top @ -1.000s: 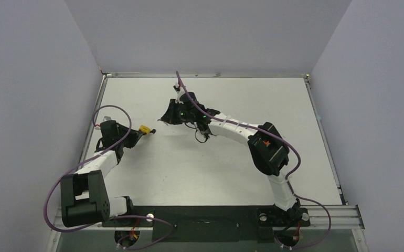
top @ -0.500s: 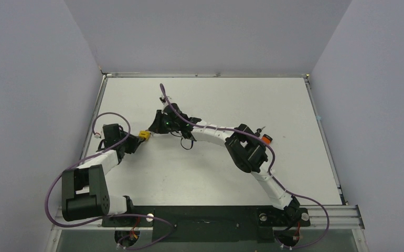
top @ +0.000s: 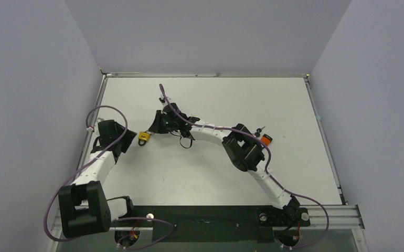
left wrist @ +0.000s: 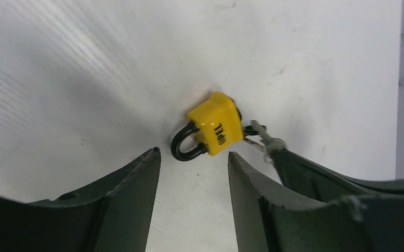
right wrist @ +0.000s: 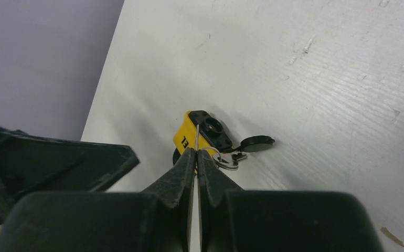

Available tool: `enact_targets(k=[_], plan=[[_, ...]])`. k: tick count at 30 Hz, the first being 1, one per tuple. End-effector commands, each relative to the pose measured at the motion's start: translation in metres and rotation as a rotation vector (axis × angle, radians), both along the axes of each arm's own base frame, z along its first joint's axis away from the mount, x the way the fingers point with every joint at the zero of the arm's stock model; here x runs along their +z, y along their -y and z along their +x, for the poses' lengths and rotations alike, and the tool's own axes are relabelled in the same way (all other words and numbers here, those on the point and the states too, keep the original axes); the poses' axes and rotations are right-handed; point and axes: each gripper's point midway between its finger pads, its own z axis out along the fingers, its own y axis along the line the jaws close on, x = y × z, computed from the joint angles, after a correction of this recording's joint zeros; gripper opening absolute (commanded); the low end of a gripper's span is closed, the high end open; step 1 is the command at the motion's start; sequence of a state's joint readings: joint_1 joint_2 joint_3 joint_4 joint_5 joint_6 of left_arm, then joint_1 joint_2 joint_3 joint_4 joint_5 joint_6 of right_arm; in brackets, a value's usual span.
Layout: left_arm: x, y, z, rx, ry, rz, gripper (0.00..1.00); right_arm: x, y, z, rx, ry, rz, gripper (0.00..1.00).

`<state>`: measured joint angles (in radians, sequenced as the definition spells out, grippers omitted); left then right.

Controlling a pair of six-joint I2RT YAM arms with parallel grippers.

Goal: Lock with the key
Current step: Place the lock at the center of the board, then reset both arms

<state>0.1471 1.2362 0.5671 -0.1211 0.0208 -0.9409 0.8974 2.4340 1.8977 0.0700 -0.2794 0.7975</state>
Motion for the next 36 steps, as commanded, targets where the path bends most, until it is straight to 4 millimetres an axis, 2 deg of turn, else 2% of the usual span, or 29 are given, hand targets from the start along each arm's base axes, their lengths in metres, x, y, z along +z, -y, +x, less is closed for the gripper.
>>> enact_targets(k=[1,4,5,7,9,11,14,15,16,17,18,19,20,21,22,23,24,25,26,27,28,29,30,31,32,33,34,35,36], plan=[[0.046,-0.014,0.006,-0.072,0.096,0.161,0.49,0.009,-0.005,0.003,0.018,0.016,0.012,0.0],[0.064,-0.012,-0.001,-0.107,0.141,0.202,0.51,0.01,-0.001,0.003,0.01,0.015,0.003,0.21],[0.065,-0.009,-0.004,-0.131,0.142,0.212,0.52,0.01,0.001,0.003,0.007,0.014,0.001,0.25],[0.074,-0.004,-0.008,-0.159,0.167,0.231,0.53,0.018,0.001,0.002,0.011,0.024,0.006,0.37],[0.083,0.011,-0.01,-0.242,0.21,0.222,0.54,0.03,0.003,0.003,0.014,0.043,0.011,0.47],[0.091,0.03,-0.01,-0.347,0.254,0.207,0.54,0.051,0.006,0.003,0.019,0.072,0.024,0.51],[0.096,0.059,-0.015,-0.496,0.271,0.216,0.55,0.065,0.014,0.003,0.023,0.102,0.019,0.56],[0.101,0.066,-0.016,-0.528,0.283,0.222,0.56,0.078,0.019,0.005,0.018,0.121,0.026,0.57],[0.104,0.078,-0.02,-0.575,0.29,0.229,0.56,0.075,0.025,0.004,0.014,0.117,0.015,0.58],[0.11,0.085,-0.021,-0.6,0.309,0.228,0.56,0.093,0.033,0.007,0.004,0.141,0.034,0.59],[0.116,0.096,-0.024,-0.64,0.33,0.22,0.57,0.086,0.041,0.005,-0.002,0.13,0.016,0.6],[0.123,0.106,-0.027,-0.683,0.357,0.196,0.57,0.107,0.05,0.006,-0.011,0.166,0.04,0.61],[0.131,0.119,-0.032,-0.737,0.381,0.168,0.57,0.093,0.063,0.003,-0.019,0.151,0.009,0.63],[0.133,0.124,-0.035,-0.76,0.388,0.156,0.57,0.118,0.073,0.001,-0.035,0.201,0.029,0.64],[0.137,0.134,-0.04,-0.802,0.393,0.145,0.58,0.097,0.088,-0.005,-0.042,0.178,-0.016,0.66],[0.138,0.138,-0.043,-0.817,0.396,0.147,0.58,0.12,0.099,-0.008,-0.06,0.218,0.009,0.67],[0.142,0.146,-0.047,-0.849,0.397,0.156,0.58,0.104,0.115,-0.015,-0.072,0.197,-0.023,0.68],[0.144,0.159,-0.054,-0.896,0.404,0.158,0.58,0.124,0.126,-0.018,-0.095,0.227,0.009,0.69],[0.148,0.161,-0.056,-0.9,0.402,0.18,0.58,0.106,0.144,-0.023,-0.111,0.201,-0.021,0.69],[0.149,0.174,-0.063,-0.948,0.401,0.181,0.58,0.129,0.155,-0.026,-0.139,0.231,0.022,0.69],[0.152,0.178,-0.065,-0.957,0.397,0.197,0.58,0.112,0.173,-0.032,-0.161,0.206,-0.003,0.7],[0.153,0.191,-0.073,-1.005,0.402,0.196,0.59,0.136,0.185,-0.034,-0.192,0.24,0.043,0.7],[0.159,0.194,-0.073,-1.003,0.412,0.213,0.59,0.122,0.202,-0.038,-0.217,0.222,0.02,0.7],[0.161,0.205,-0.081,-1.035,0.422,0.212,0.59,0.129,0.219,-0.046,-0.249,0.238,0.027,0.7],[0.167,0.208,-0.08,-1.025,0.436,0.23,0.59,0.131,0.231,-0.047,-0.276,0.241,0.021,0.7],[0.169,0.219,-0.088,-1.056,0.449,0.226,0.6,0.141,0.248,-0.053,-0.311,0.264,0.029,0.71],[0.175,0.221,-0.086,-1.041,0.463,0.242,0.6,0.159,0.263,-0.06,-0.336,0.296,0.047,0.71],[0.174,0.232,-0.093,-1.073,0.454,0.241,0.61,0.154,0.276,-0.062,-0.374,0.299,0.023,0.73],[0.18,0.235,-0.091,-1.062,0.464,0.258,0.61,0.169,0.289,-0.071,-0.391,0.327,0.033,0.73]])
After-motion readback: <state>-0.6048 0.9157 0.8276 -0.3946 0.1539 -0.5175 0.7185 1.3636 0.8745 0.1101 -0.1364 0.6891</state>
